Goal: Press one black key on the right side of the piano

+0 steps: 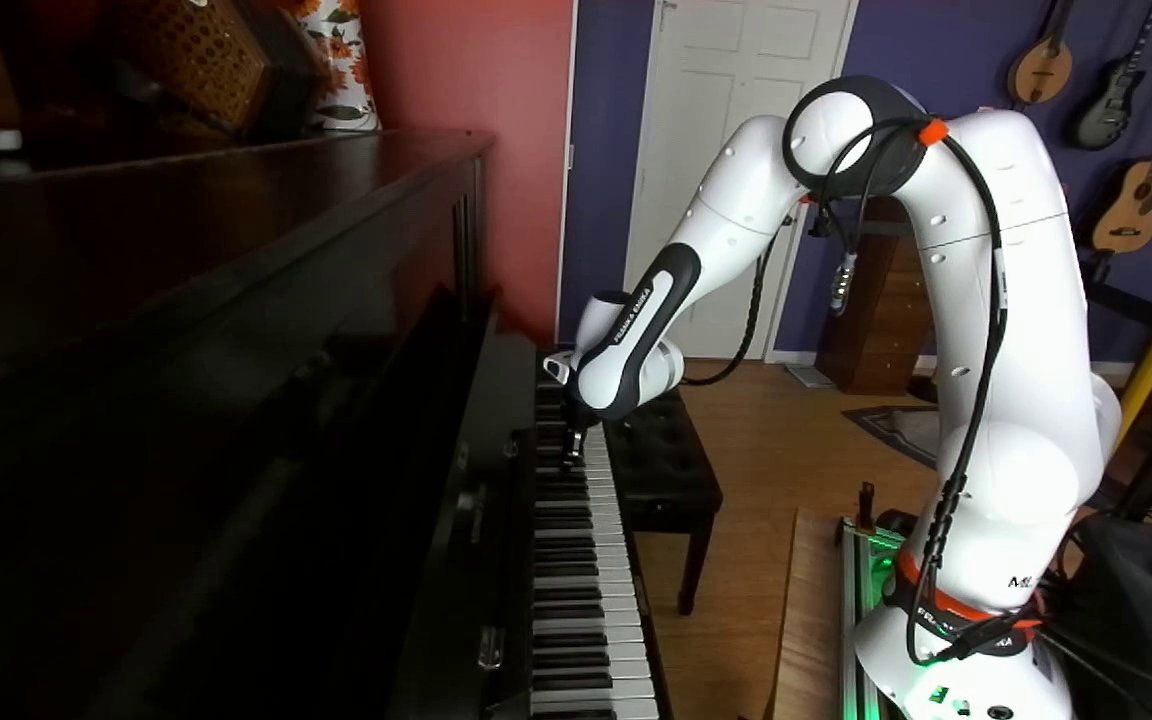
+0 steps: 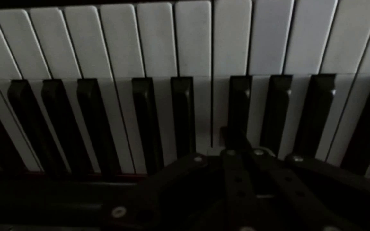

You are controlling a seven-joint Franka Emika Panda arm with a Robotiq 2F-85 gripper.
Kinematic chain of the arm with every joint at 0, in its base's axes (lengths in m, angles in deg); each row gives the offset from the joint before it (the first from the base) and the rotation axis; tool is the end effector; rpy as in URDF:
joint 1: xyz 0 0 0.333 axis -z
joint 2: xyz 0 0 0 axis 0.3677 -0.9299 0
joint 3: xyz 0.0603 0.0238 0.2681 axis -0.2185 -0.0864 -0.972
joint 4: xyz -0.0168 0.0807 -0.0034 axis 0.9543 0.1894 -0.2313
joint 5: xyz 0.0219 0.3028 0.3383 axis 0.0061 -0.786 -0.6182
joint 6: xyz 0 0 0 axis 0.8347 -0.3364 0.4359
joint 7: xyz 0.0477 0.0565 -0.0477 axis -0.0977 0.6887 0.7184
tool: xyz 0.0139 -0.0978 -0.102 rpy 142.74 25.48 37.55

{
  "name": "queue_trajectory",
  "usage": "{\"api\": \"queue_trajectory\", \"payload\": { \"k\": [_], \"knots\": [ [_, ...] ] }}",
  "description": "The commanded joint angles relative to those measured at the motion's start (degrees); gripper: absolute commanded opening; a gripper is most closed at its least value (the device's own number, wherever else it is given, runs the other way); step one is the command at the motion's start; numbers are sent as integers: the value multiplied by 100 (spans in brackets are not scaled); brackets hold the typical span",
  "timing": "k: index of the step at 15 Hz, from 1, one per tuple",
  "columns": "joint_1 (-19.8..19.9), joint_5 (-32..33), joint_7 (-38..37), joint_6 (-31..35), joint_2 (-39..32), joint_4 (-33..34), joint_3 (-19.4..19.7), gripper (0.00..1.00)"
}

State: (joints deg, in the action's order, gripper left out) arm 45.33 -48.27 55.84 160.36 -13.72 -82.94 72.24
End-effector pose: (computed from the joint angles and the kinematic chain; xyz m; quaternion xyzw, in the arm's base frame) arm 0.5390 -0.1421 0.0363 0.9648 0.2407 0.1015 0.0302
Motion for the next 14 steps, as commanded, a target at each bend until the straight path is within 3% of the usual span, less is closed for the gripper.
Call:
{"api": "queue_trajectory", "payload": {
  "k": [1,2,10,14],
  "knots": [
    [105,-40,25,-13,287,-160,-146,22],
    [86,-48,15,-27,362,-188,-152,38],
    [-103,-91,-115,-275,991,-469,-51,98],
    [-348,-55,-376,-594,1444,-634,198,100]
  ]
}}
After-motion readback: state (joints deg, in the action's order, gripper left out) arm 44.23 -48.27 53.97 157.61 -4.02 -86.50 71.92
